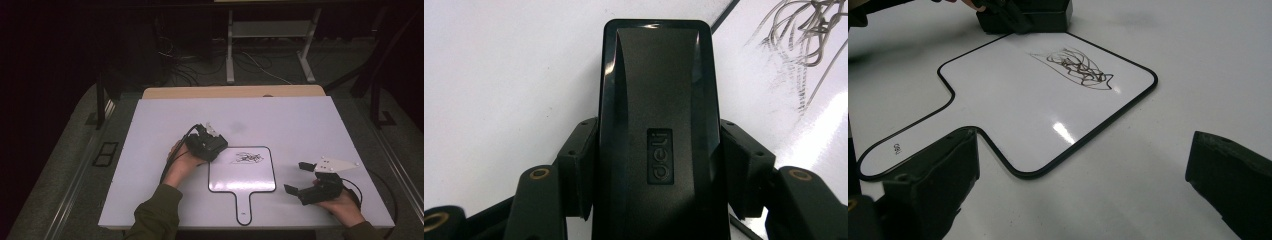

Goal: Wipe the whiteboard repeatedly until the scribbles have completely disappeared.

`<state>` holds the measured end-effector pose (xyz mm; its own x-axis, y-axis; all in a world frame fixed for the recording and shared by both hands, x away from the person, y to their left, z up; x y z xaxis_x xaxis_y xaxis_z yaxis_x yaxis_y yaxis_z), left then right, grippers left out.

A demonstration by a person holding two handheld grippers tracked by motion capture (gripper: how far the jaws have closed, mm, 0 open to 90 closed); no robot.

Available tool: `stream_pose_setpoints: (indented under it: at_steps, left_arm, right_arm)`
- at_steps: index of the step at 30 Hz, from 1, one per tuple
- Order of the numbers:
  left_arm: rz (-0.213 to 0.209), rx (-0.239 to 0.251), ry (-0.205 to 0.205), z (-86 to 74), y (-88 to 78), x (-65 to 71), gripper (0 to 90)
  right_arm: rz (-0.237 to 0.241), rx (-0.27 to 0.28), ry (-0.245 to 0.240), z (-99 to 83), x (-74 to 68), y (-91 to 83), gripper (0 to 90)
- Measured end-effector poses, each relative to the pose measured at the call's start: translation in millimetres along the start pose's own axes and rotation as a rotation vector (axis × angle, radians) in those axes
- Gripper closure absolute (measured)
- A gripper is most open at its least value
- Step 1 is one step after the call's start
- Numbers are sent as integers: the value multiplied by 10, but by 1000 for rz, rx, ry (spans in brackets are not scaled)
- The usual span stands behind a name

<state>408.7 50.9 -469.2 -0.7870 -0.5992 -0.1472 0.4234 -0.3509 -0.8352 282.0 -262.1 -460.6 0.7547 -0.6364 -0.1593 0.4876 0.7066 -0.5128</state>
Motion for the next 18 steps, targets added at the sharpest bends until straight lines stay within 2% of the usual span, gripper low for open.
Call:
stream_pose_setpoints:
  at_steps: [2,4,5,6,8,9,12,14,15,18]
  left_arm:
    - [-35,-4,1,2,-7,51,392]
    - [-58,-8,21,7,-17,116,392]
    - [-56,-9,36,12,-20,129,392]
    - [-39,-8,33,17,-18,126,391]
    - [2,2,12,12,2,25,392]
    - [6,3,-1,3,5,-15,392]
    - [-9,13,-42,-26,15,-84,392]
    - [-8,2,-24,-19,7,-69,392]
    - [-31,-8,-19,-16,1,-44,392]
    - [-58,-20,-5,-17,-14,19,392]
  right_arm:
    - [0,0,0,0,1,3,0]
    - [1,-1,-1,-1,1,4,0]
    - [1,-1,-3,-1,0,5,0]
    - [1,-1,-2,-1,-1,4,0]
    - [0,0,-1,0,-3,1,0]
    - [0,1,-1,0,-4,0,0]
    - [0,0,0,-1,-1,-2,0]
    - [0,1,1,0,3,0,0]
    - [1,0,2,-1,3,3,0]
    - [1,-2,-3,-3,1,6,0]
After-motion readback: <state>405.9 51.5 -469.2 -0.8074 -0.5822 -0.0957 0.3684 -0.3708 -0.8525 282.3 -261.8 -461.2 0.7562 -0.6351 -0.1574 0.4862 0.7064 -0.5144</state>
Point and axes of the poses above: each handheld gripper's, and its own axes: y roughly forward along the jaws, z roughly out of its top, x roughly to its right, the point moved 5 cm from there along y, roughly forward along the jaws, and after that the axes turned 2 degrees about z, right-handed, at the moved point
